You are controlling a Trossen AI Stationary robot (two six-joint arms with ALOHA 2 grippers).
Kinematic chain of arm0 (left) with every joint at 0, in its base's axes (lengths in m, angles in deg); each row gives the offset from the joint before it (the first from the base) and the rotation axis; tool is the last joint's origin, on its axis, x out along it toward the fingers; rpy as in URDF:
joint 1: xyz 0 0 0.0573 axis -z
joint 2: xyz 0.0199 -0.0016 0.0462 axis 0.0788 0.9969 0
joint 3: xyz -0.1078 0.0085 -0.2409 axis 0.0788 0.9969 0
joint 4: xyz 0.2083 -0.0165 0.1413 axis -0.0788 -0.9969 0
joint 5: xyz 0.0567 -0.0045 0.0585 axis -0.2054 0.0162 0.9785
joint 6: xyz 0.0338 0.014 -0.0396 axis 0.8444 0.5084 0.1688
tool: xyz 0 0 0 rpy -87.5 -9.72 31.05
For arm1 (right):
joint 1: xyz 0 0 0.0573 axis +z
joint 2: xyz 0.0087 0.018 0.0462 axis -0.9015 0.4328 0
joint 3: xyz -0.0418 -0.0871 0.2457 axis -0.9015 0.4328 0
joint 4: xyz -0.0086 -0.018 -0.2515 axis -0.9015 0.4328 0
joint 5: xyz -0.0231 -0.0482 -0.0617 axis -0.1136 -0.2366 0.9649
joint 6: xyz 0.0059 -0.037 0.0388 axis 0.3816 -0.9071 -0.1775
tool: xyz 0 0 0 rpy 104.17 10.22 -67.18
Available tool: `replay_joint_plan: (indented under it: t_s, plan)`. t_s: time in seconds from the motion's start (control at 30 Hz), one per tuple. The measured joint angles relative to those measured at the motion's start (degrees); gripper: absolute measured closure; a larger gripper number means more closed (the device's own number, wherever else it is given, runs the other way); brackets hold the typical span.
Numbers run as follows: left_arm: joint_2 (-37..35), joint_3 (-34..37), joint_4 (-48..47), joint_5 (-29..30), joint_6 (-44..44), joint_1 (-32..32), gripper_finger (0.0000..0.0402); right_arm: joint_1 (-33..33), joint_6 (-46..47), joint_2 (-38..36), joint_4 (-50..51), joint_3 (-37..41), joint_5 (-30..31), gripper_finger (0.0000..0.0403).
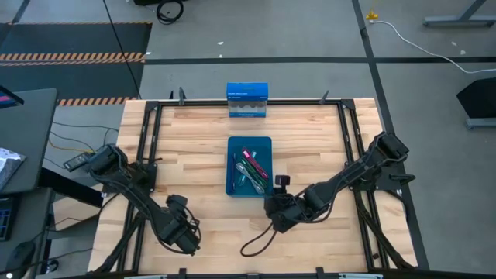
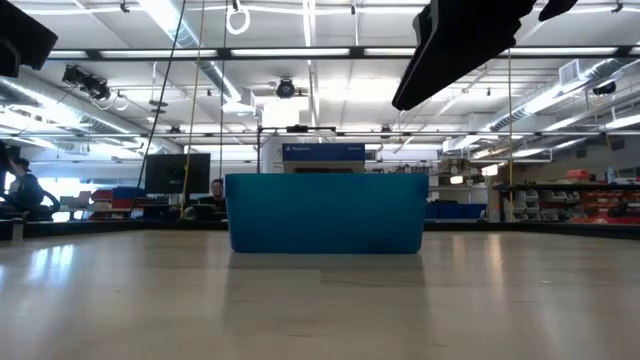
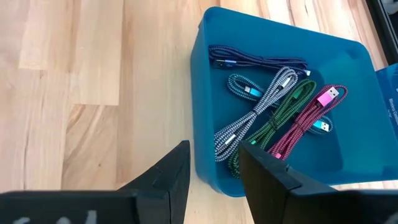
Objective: Pick and place USB-C Cables
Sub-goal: Put the light blue charger cable into the blue bin
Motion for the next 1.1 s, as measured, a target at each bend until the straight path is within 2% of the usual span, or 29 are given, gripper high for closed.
replay_joint_plan:
  t_s: [0.17, 0.3, 0.4, 0.57, 0.97, 1.1]
  plan:
    - [-0.05, 3.65, 5.28, -0.55, -1.21, 0.66, 0.0288, 0.77, 0.03, 0.00, -0.03, 0.00, 0.00, 0.0263]
    - [-0.05, 9.05, 13.43, -2.64, -2.68, 1.24, 0.0266, 1.15, 0.28, 0.00, -0.11, -0.02, -0.01, 0.0263]
    - [-0.44, 11.60, 16.08, -3.22, -3.72, 1.46, 0.0247, 1.19, 0.90, 0.00, -0.17, -0.04, 0.00, 0.0263]
    - [-0.35, 12.05, 18.15, -2.09, -3.90, 1.46, 0.0233, 1.17, 0.97, 0.00, -0.24, -0.04, 0.00, 0.0263]
    - [-2.93, 11.32, 19.16, -1.16, -3.54, 1.44, 0.0236, 0.84, 0.95, 0.00, -0.49, -0.03, 0.00, 0.0263]
    - [-2.96, 11.32, 19.02, 0.77, -3.67, 1.47, 0.0237, 0.91, 1.26, 0.00, -0.48, -0.03, 0.00, 0.0263]
